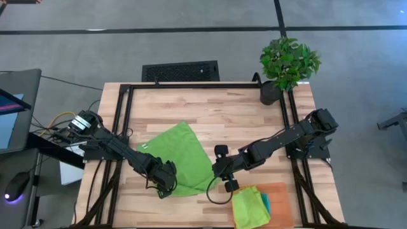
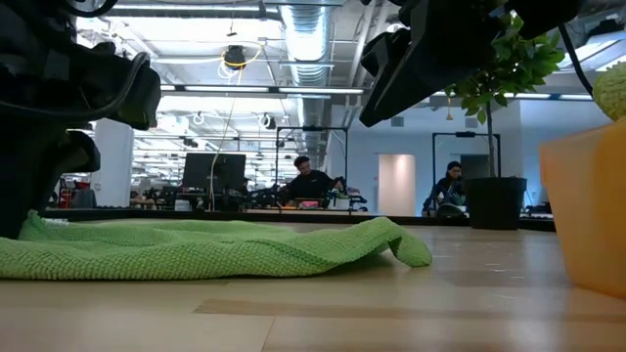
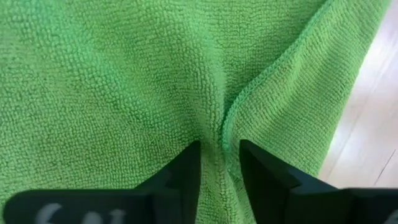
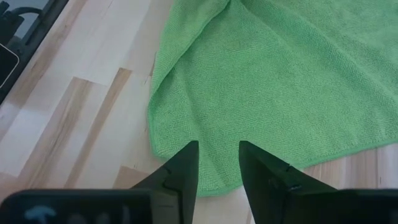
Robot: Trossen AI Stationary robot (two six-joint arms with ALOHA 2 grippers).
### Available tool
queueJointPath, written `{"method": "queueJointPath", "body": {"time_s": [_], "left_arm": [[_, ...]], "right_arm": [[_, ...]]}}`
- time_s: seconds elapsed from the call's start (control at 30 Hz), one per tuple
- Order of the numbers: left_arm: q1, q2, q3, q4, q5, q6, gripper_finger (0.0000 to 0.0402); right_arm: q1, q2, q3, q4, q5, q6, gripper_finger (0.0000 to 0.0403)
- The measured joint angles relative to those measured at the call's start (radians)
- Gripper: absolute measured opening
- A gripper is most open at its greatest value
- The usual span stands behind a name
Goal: Fold microfiber towels
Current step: Fold the green microfiber towel
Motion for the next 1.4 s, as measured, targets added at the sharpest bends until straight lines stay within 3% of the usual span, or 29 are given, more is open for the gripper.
{"method": "queueJointPath", "body": {"time_s": [0.17, 0.37, 0.53, 0.77, 1.0, 1.4], "left_arm": [[0.016, 0.000, 0.001, 0.009, 0.048, 0.073, 0.0130], [0.016, 0.000, 0.016, 0.021, 0.008, 0.123, 0.0131], [0.016, -0.001, 0.021, -0.001, 0.000, 0.148, 0.0106], [0.015, -0.001, 0.021, -0.022, -0.018, 0.149, 0.0010], [0.014, -0.001, 0.030, -0.035, -0.015, 0.134, 0.0003], [-0.033, -0.002, 0.172, -0.185, -0.066, 0.113, 0.0000]], "right_arm": [[0.000, 0.000, 0.000, 0.006, 0.000, 0.001, 0.0133], [0.000, 0.000, 0.000, 0.008, 0.000, 0.017, 0.0131], [0.000, 0.000, 0.000, 0.008, 0.000, 0.027, 0.0131], [0.000, 0.000, 0.000, 0.008, 0.001, 0.032, 0.0131], [0.000, 0.000, 0.000, 0.008, 0.001, 0.033, 0.0131], [0.000, 0.004, 0.000, 0.003, 0.000, 0.033, 0.0140]]}}
